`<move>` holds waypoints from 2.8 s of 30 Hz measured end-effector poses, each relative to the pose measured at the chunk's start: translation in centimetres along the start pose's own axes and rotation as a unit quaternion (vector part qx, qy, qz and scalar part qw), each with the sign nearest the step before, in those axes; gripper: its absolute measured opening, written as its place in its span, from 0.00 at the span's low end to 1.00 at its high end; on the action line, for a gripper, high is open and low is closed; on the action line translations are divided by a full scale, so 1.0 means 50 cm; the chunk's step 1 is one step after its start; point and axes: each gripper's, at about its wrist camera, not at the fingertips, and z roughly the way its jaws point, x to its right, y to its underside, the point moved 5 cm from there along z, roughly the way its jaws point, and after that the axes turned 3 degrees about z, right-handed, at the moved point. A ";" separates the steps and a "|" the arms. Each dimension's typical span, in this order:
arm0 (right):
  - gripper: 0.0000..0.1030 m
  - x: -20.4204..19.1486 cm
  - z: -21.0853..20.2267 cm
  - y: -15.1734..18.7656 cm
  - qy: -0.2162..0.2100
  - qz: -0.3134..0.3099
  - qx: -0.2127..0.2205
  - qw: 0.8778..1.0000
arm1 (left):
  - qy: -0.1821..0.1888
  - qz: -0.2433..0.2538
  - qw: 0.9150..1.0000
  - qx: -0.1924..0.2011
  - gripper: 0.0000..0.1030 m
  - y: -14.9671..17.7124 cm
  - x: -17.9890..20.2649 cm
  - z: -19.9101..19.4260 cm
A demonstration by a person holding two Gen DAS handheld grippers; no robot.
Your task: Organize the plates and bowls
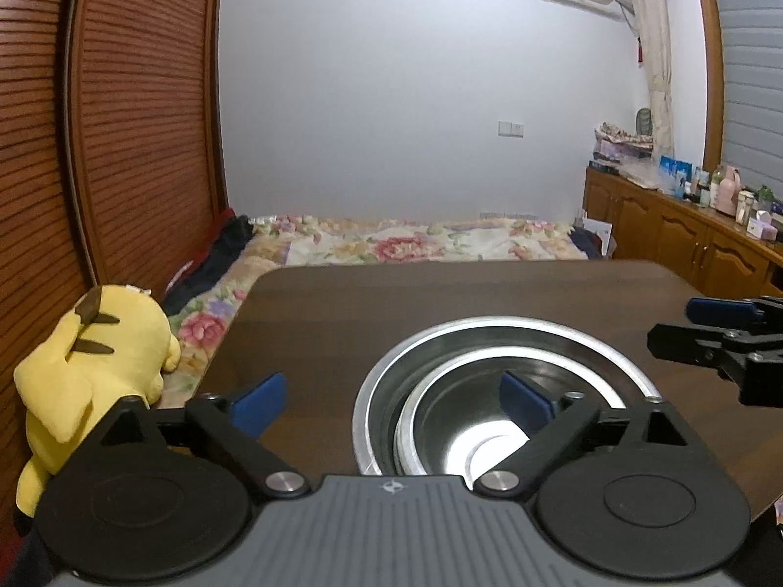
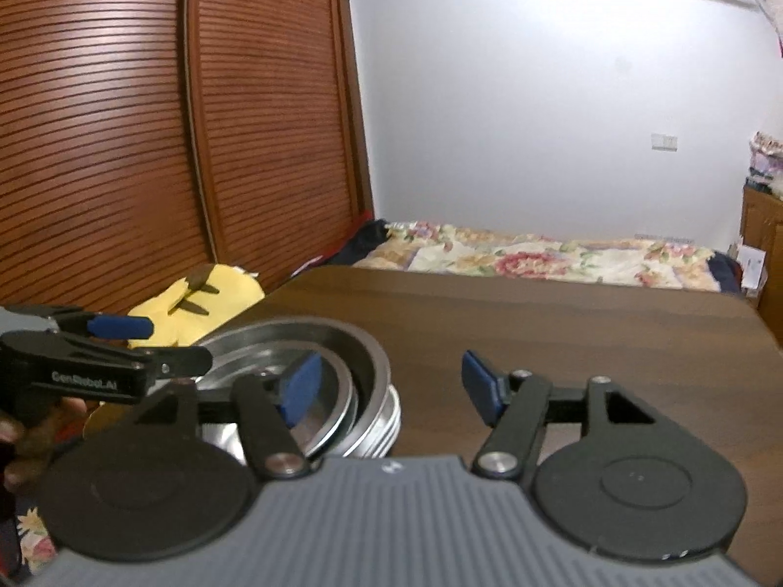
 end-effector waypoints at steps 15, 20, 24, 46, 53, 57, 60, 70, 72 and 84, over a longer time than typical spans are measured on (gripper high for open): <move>1.00 0.031 -0.075 -0.016 0.056 0.002 0.043 0.998 | 0.007 0.003 0.999 0.034 1.00 -0.035 0.055 -0.034; 1.00 0.045 -0.093 -0.013 0.087 0.011 0.032 0.996 | 0.017 0.005 0.999 0.037 1.00 -0.050 0.078 -0.042; 1.00 0.050 -0.104 -0.015 0.105 0.011 0.038 0.994 | -0.001 0.023 0.999 0.041 1.00 -0.059 0.096 -0.053; 1.00 0.056 -0.135 -0.001 0.150 0.018 0.025 0.988 | 0.001 0.032 0.999 0.020 1.00 -0.027 0.131 -0.096; 1.00 0.055 -0.138 0.012 0.156 0.016 0.022 0.987 | -0.012 0.024 0.999 0.019 1.00 -0.013 0.123 -0.093; 1.00 0.059 -0.133 0.020 0.159 0.018 0.020 0.987 | -0.022 0.027 0.999 0.017 1.00 -0.003 0.121 -0.088; 1.00 0.064 -0.132 0.029 0.159 0.024 0.014 0.987 | -0.021 0.025 0.999 0.013 1.00 0.010 0.123 -0.085; 1.00 0.071 -0.123 0.057 0.161 0.036 0.002 0.986 | -0.026 0.022 0.999 0.003 1.00 0.044 0.131 -0.079; 1.00 0.071 -0.122 0.061 0.163 0.036 0.001 0.986 | -0.026 0.020 0.999 -0.001 1.00 0.049 0.131 -0.077; 1.00 0.083 -0.115 0.082 0.169 0.045 -0.014 0.984 | -0.024 0.016 1.000 -0.007 1.00 0.059 0.132 -0.070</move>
